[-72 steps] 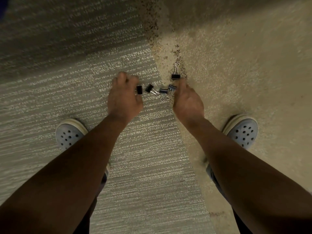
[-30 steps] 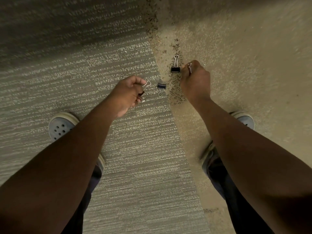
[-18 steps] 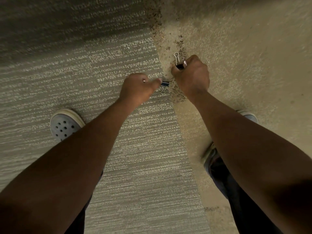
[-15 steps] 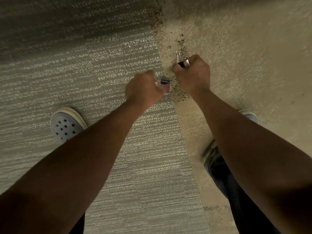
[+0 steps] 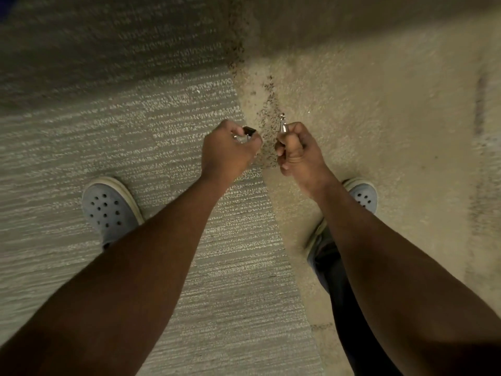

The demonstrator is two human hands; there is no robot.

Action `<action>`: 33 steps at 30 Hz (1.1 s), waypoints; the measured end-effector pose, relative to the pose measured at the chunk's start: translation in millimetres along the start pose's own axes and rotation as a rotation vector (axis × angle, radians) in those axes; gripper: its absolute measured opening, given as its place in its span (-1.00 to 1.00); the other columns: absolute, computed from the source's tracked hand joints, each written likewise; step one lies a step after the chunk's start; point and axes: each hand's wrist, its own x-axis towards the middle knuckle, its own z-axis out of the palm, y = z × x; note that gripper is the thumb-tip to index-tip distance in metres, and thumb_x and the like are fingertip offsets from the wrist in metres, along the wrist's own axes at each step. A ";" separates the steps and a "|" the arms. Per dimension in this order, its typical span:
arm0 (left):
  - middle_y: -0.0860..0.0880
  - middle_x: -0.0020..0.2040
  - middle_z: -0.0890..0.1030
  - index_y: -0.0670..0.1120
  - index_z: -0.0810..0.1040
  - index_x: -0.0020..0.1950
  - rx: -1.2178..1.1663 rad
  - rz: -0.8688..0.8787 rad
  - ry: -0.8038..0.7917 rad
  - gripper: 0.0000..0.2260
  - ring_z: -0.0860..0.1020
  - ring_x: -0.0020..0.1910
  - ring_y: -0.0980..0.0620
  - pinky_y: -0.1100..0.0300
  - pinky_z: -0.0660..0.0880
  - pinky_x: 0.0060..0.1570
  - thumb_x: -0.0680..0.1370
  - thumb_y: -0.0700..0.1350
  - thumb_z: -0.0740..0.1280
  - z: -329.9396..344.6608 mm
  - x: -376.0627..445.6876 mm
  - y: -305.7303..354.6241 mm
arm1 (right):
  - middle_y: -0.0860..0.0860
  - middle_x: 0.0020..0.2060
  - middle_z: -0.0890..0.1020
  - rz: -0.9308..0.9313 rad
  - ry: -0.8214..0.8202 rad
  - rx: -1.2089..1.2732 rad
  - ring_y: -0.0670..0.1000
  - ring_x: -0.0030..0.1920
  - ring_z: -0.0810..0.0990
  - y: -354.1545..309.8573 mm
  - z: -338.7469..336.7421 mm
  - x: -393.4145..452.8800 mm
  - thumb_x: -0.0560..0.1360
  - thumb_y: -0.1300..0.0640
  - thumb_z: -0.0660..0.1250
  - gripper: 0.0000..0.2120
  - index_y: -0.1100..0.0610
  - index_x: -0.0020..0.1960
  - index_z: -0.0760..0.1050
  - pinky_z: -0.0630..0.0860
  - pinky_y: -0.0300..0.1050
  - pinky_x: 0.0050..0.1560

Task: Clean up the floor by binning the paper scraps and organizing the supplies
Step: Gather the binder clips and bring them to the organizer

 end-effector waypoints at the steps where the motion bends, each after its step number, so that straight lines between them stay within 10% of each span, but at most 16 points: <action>1: 0.12 -0.32 0.55 -0.05 0.51 -0.10 -0.090 -0.027 0.019 -0.80 0.43 -0.49 0.23 0.29 0.40 -0.45 0.44 0.01 0.46 -12.8 -7.4 11.4 | -0.05 -0.38 0.43 0.004 -0.016 0.019 -0.12 -0.49 0.30 -13.2 4.9 -6.9 0.52 0.06 0.17 -0.86 -0.03 -0.21 0.32 0.22 -0.27 -0.51; 7: 0.04 -0.47 0.40 0.03 0.46 -0.11 -0.364 0.051 0.078 -0.83 0.31 -0.53 0.11 0.23 0.27 -0.52 0.44 -0.04 0.44 -123.5 -58.7 102.4 | 0.02 -0.33 0.52 -0.032 -0.150 0.143 -0.06 -0.44 0.34 -134.6 43.8 -60.6 0.46 0.09 0.06 -0.82 0.02 -0.15 0.44 0.22 -0.20 -0.46; 12: 0.07 -0.47 0.46 0.13 0.42 -0.06 -0.124 0.385 0.014 -0.74 0.35 -0.57 0.19 0.14 0.39 -0.55 0.35 0.14 0.41 -237.6 -118.2 184.9 | 0.04 -0.22 0.58 -0.078 -0.289 0.348 -0.01 -0.25 0.49 -249.5 96.6 -140.6 0.42 0.10 0.10 -0.77 0.11 -0.05 0.49 0.40 -0.11 -0.29; 17: 0.24 -0.48 0.40 0.16 0.45 0.04 0.162 0.593 0.062 -0.62 0.42 -0.49 0.27 0.45 0.32 -0.43 0.29 0.25 0.36 -336.2 -176.9 252.1 | 0.04 -0.29 0.58 0.055 -0.299 0.621 0.01 -0.26 0.56 -347.2 167.4 -233.6 0.51 -0.18 0.24 -0.66 0.09 -0.14 0.55 0.54 -0.13 -0.21; 25: -0.03 -0.49 0.40 -0.06 0.51 -0.40 -1.026 0.179 0.163 -0.69 0.34 -0.50 0.07 0.20 0.29 -0.46 0.41 0.13 0.29 -523.0 -280.2 356.4 | 0.09 -0.26 0.59 0.006 -0.151 0.948 0.07 -0.26 0.57 -497.6 296.6 -387.8 0.44 0.14 0.27 -0.87 0.15 -0.17 0.57 0.51 -0.09 -0.18; 33: 0.02 -0.33 0.54 -0.04 0.51 -0.24 -0.665 0.716 0.453 -0.80 0.52 -0.32 0.04 0.08 0.51 -0.31 0.50 0.01 0.18 -622.2 -336.6 398.5 | 0.16 -0.15 0.61 -0.101 -0.342 0.947 0.10 -0.13 0.64 -557.1 387.6 -459.1 0.56 0.08 0.19 -0.72 0.24 0.01 0.59 0.61 -0.04 -0.13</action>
